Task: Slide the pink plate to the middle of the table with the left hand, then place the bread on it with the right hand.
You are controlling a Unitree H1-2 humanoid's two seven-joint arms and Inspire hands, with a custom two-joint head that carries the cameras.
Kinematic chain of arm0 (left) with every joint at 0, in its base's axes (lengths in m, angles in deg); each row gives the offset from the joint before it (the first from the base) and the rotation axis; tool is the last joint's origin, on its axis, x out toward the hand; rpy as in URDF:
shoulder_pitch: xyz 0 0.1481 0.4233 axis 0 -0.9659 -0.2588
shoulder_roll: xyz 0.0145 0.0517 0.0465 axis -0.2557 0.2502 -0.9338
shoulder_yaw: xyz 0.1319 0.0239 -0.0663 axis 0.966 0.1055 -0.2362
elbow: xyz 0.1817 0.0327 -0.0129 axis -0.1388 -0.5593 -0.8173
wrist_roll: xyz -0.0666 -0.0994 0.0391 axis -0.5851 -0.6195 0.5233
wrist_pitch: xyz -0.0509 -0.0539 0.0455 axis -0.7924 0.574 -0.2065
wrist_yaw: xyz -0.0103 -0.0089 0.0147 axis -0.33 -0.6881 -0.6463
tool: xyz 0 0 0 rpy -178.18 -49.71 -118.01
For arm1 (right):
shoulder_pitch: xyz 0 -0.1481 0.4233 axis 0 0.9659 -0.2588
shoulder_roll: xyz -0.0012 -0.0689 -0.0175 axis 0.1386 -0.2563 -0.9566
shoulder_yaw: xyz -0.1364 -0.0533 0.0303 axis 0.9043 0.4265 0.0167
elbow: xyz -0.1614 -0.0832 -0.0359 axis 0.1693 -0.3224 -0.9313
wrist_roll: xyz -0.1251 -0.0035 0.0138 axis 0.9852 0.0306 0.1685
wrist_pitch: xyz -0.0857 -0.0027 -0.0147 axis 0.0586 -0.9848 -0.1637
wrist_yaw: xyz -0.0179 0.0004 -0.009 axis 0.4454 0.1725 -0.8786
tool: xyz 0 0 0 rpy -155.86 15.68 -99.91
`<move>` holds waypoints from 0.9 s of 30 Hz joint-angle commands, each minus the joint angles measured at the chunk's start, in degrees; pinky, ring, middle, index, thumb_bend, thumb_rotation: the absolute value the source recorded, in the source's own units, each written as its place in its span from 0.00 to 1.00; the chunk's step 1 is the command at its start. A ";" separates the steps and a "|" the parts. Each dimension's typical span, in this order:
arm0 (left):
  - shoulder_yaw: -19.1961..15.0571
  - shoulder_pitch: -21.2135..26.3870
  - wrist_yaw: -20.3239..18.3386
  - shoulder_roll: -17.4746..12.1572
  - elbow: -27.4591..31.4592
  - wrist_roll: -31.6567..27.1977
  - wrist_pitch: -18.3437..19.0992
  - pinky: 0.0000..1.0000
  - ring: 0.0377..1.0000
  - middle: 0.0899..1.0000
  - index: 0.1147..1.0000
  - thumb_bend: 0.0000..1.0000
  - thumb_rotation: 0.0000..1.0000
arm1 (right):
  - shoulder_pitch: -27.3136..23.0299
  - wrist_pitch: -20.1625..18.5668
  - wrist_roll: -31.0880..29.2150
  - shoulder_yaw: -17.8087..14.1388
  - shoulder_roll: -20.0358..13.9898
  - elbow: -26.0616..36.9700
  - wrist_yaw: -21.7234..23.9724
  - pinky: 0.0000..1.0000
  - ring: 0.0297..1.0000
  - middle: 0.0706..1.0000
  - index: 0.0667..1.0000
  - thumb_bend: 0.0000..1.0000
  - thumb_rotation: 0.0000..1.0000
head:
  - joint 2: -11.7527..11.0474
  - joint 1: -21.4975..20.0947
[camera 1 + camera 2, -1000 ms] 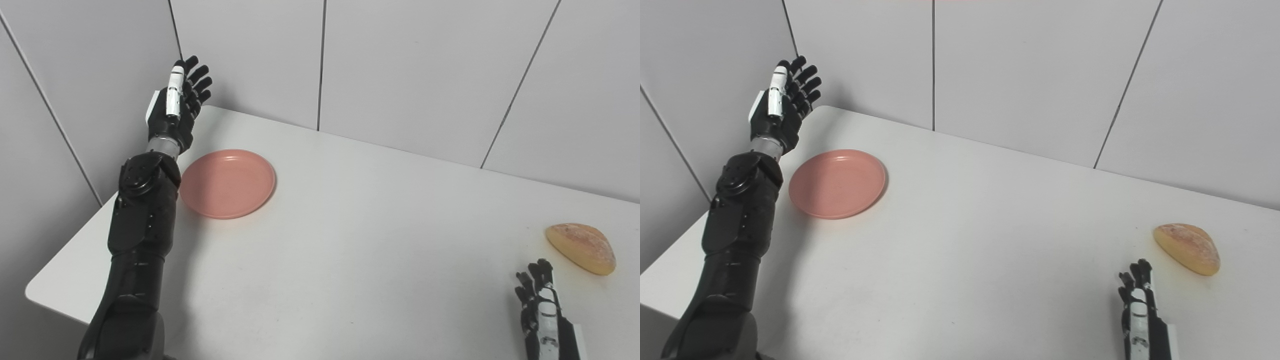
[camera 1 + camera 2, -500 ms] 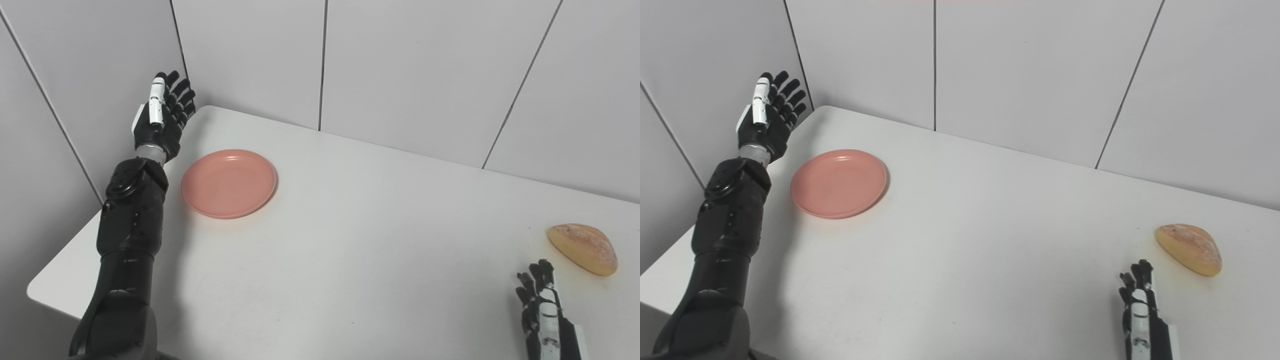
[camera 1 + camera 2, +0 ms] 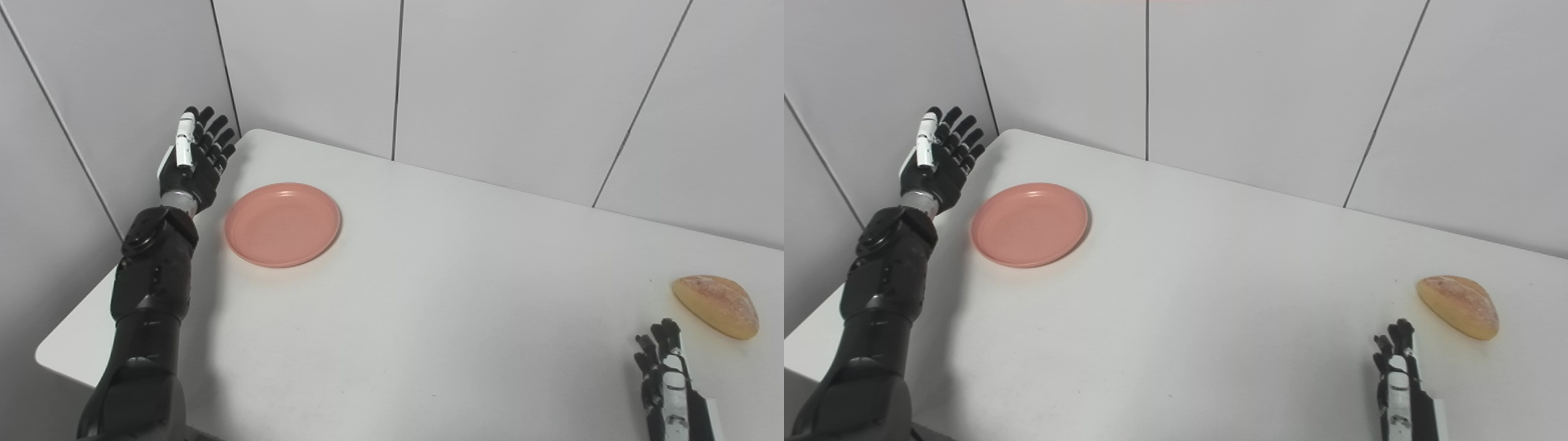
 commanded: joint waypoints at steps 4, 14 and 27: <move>-0.46 1.27 -0.88 -1.28 0.85 -1.11 -1.28 1.00 0.96 0.95 0.94 0.31 1.00 | -0.06 2.42 -0.35 -0.70 -0.68 0.14 0.43 1.00 0.98 1.00 1.00 0.22 1.00 | 0.10 0.09; -1.19 -0.55 -1.14 -0.60 0.56 -2.25 -1.73 1.00 0.97 0.96 0.96 0.30 1.00 | 0.06 1.08 -1.67 -1.03 -0.78 0.93 0.86 1.00 0.98 1.00 1.00 0.24 1.00 | 0.35 0.51; -2.19 -1.74 -2.46 -0.30 -1.11 -3.68 -2.67 1.00 0.97 0.97 0.96 0.31 1.00 | -0.17 2.23 -1.16 -1.18 -0.82 0.43 0.88 1.00 0.98 1.00 1.00 0.20 1.00 | 0.41 0.72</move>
